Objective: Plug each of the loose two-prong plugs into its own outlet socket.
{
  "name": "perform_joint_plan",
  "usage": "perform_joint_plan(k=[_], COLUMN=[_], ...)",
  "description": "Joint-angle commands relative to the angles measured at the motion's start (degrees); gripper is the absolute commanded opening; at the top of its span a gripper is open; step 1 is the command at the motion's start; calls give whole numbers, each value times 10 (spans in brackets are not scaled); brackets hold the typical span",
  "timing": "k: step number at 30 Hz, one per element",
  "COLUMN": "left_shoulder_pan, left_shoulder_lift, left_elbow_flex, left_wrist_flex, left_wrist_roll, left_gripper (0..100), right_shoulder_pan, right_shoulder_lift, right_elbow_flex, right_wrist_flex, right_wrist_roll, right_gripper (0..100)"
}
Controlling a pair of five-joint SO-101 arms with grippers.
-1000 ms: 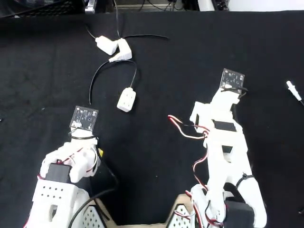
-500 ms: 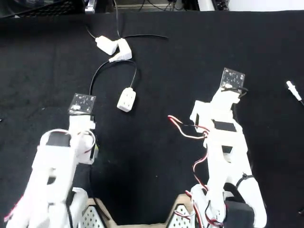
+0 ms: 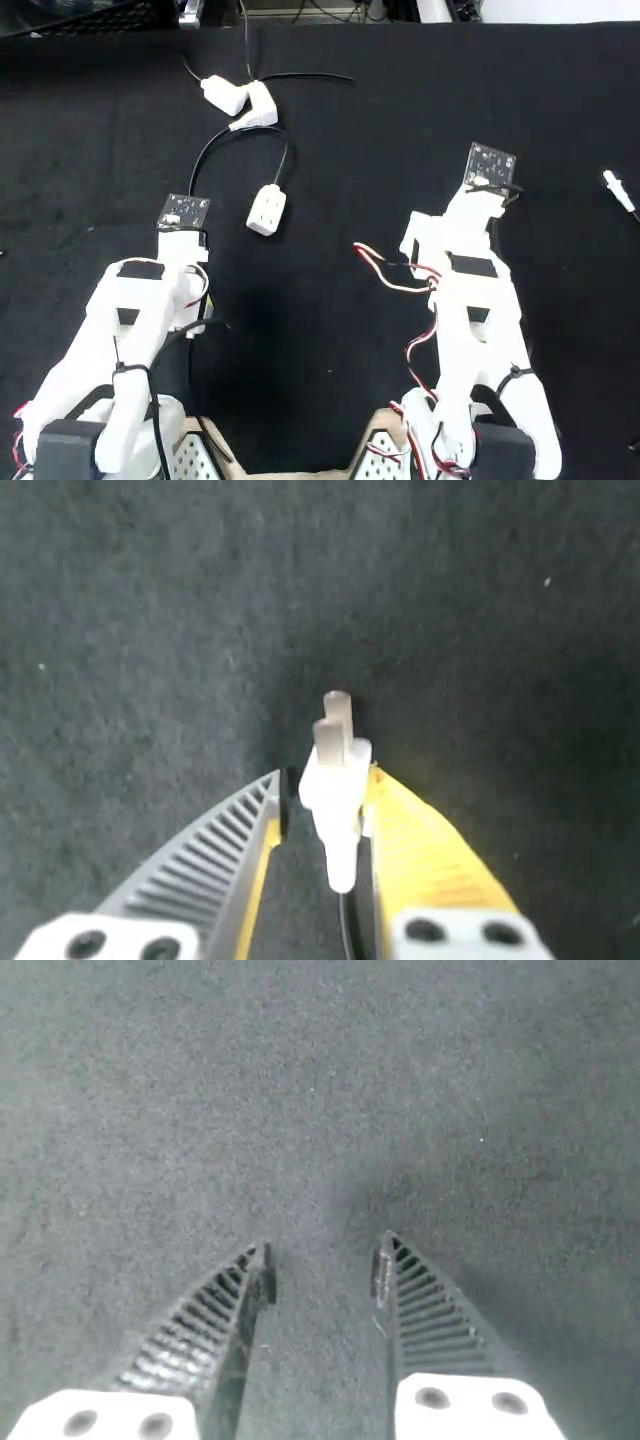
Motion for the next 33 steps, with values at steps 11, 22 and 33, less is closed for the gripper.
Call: perform_joint_plan(k=[11, 22, 33], left_shoulder_pan=[-1, 0, 30], left_shoulder_lift=[3, -2, -3], left_elbow_flex=[-9, -3, -7], left_wrist_flex=[-67, -73, -75], left_wrist_roll=[49, 64, 67], left_gripper=[134, 37, 27], right_shoulder_pan=[-6, -6, -6], right_shoulder_lift=[-16, -16, -16], right_elbow_flex=[-4, -4, -4], right_wrist_flex=[-10, -10, -10], right_wrist_roll=[4, 5, 5], right_gripper=[167, 167, 167])
